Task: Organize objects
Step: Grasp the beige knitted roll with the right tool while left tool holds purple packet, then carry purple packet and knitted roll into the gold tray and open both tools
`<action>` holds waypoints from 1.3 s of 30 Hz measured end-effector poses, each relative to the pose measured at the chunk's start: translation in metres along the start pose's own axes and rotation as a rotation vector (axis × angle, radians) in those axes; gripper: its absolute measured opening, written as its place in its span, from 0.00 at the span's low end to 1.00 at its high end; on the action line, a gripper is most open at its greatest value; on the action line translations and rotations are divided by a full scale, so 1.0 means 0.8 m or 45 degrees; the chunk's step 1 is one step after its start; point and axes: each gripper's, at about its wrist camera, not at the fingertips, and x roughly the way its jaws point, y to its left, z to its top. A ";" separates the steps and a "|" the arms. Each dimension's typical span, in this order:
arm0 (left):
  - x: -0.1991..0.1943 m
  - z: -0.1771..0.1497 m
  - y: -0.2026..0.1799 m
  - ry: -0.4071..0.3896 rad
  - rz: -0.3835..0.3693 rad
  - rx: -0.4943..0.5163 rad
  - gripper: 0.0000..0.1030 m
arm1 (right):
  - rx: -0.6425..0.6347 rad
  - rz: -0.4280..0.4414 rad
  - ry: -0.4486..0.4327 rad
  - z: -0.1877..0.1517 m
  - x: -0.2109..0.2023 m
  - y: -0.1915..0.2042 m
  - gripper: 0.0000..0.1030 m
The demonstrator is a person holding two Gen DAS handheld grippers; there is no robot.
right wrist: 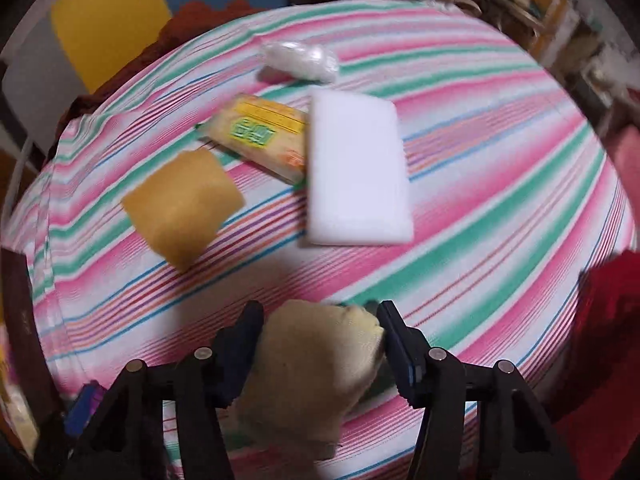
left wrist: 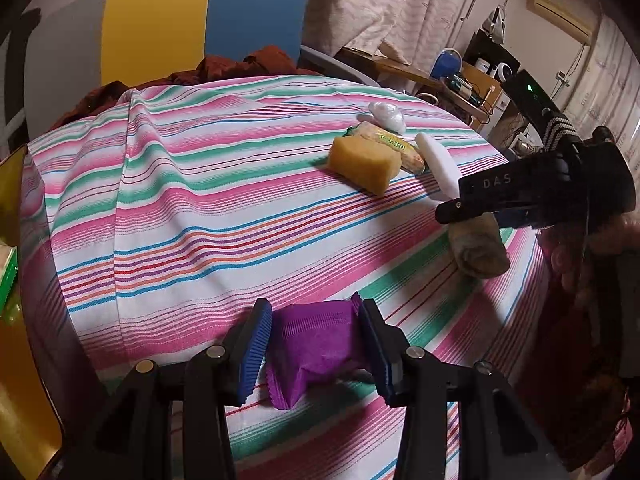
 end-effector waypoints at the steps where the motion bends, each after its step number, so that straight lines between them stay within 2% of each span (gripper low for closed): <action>1: 0.000 0.000 -0.001 -0.004 0.006 0.006 0.44 | -0.033 0.033 -0.004 -0.001 -0.002 0.005 0.57; 6: 0.000 0.002 -0.005 -0.016 0.029 0.022 0.43 | -0.225 0.230 0.020 -0.014 -0.006 0.036 0.57; 9: -0.003 0.003 -0.005 -0.015 0.032 0.025 0.42 | -0.283 0.260 0.017 -0.022 -0.006 0.057 0.57; 15: -0.010 -0.001 -0.007 -0.003 0.050 0.046 0.42 | -0.292 0.233 0.055 -0.022 0.011 0.069 0.58; 17: -0.012 -0.002 -0.007 -0.001 0.050 0.042 0.42 | -0.303 0.223 0.071 -0.024 0.014 0.072 0.61; 27: -0.030 -0.003 -0.008 -0.034 0.048 0.041 0.38 | -0.394 0.140 0.058 -0.039 0.012 0.085 0.67; 30: -0.032 -0.003 -0.009 -0.040 0.045 0.050 0.37 | -0.392 0.134 0.047 -0.040 0.006 0.084 0.62; 31: -0.032 -0.004 -0.009 -0.038 0.037 0.049 0.36 | -0.388 0.147 0.042 -0.041 0.003 0.083 0.57; 39: -0.027 -0.006 -0.002 -0.029 -0.015 0.008 0.36 | -0.334 0.214 -0.014 -0.035 -0.015 0.074 0.55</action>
